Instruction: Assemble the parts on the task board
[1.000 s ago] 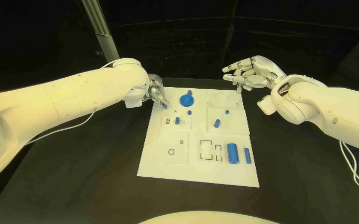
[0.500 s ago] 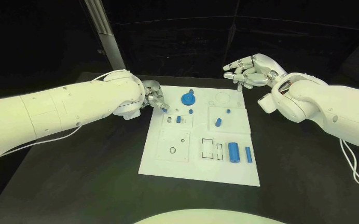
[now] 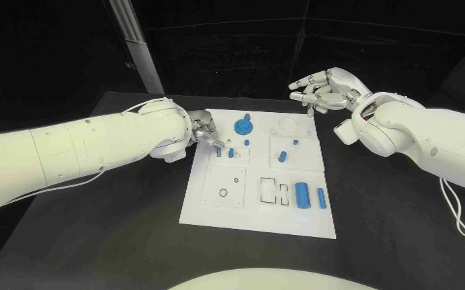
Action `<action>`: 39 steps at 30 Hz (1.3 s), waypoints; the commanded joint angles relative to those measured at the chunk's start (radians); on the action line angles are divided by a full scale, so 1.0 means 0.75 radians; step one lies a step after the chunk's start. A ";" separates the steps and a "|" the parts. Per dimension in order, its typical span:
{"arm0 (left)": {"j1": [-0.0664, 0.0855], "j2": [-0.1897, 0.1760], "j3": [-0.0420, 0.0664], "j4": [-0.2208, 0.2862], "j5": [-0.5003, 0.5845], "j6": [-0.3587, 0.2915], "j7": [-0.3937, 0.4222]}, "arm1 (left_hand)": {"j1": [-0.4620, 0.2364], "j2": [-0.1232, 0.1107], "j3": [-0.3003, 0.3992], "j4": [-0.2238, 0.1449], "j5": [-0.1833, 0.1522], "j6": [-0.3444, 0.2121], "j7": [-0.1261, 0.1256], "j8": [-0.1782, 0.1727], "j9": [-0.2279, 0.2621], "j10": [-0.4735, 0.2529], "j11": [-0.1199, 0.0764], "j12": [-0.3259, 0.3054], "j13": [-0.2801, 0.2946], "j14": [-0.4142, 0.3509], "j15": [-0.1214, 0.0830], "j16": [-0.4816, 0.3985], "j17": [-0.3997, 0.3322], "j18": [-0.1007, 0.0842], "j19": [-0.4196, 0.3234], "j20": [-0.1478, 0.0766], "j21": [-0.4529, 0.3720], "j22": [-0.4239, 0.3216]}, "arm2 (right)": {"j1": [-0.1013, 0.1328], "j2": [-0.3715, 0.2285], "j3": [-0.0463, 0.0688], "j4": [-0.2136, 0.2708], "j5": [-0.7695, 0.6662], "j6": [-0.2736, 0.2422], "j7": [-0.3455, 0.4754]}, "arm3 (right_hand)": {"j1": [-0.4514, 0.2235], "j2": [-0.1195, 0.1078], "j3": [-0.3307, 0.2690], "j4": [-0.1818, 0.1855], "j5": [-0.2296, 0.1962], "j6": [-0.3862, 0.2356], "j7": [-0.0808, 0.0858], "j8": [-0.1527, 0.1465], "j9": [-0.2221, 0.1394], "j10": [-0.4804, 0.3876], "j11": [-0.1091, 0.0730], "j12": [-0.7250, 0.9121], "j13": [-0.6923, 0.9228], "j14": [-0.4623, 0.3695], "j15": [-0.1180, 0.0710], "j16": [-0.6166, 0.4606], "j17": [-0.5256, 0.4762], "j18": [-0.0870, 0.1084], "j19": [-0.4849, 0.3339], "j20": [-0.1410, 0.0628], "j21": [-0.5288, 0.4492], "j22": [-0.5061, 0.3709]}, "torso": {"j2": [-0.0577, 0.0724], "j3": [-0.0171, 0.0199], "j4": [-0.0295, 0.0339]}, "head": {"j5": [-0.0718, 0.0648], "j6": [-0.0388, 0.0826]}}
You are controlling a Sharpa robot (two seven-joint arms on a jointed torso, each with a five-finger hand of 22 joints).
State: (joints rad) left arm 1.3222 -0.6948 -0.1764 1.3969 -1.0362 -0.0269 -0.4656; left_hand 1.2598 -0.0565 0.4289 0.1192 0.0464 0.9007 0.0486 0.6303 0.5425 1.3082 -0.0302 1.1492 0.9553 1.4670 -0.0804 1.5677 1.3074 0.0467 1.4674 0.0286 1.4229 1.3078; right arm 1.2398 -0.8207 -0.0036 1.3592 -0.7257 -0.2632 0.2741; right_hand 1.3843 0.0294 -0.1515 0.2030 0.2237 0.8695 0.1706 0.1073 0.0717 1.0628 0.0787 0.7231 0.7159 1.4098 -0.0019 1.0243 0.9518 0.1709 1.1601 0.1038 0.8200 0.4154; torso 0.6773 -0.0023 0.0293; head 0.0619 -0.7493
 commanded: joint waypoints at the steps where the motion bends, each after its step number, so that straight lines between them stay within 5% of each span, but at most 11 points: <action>1: 0.000 0.005 0.000 -0.002 0.005 0.025 -0.006 | 0.006 0.010 0.159 -0.149 0.006 0.003 -0.007 0.004 0.007 0.014 0.000 0.008 0.000 0.138 -0.009 0.004 0.351 -0.003 0.045 -0.012 0.008 0.103 | 0.002 0.001 0.001 0.000 -0.001 0.010 0.015 | 0.008 0.009 -0.003 -0.003 0.009 -0.007 -0.001 0.007 0.001 -0.011 0.002 0.006 -0.001 0.004 0.000 -0.009 0.002 0.018 0.009 -0.003 -0.005 -0.001 | 0.000 -0.0007 0.0005 | -0.002 -0.003; 39: -0.003 0.028 -0.003 -0.040 0.005 0.183 -0.072 | 0.003 0.007 0.171 -0.152 0.006 0.000 -0.007 0.004 0.007 0.009 0.000 0.000 -0.010 0.138 -0.010 0.004 0.351 -0.002 0.043 -0.012 0.004 0.099 | 0.002 0.004 0.001 -0.002 -0.001 0.010 0.014 | 0.009 0.011 -0.005 -0.002 0.013 -0.008 -0.001 0.008 0.001 -0.011 0.002 0.007 -0.003 0.004 0.000 -0.009 0.003 0.018 0.010 -0.003 -0.007 -0.002 | 0.000 -0.0009 0.0013 | 0.000 -0.010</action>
State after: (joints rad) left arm 1.3226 -0.6716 -0.1757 1.3657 -1.0340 0.0774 -0.5032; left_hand 1.2560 -0.0535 0.4489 0.1091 0.0472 0.9010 0.0487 0.6301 0.5464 1.3100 -0.0319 1.1492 0.9488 1.4670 -0.0804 1.5677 1.3074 0.0467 1.4673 0.0286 1.4229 1.3077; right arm 1.2396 -0.8186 -0.0035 1.3579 -0.7258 -0.2611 0.2746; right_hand 1.3883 0.0335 -0.1515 0.2030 0.2302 0.8695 0.1706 0.1073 0.0717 1.0628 0.0787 0.7231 0.7147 1.4098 -0.0018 1.0192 0.9528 0.1709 1.1601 0.1038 0.8200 0.4148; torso 0.6774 -0.0032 0.0305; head 0.0605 -0.7554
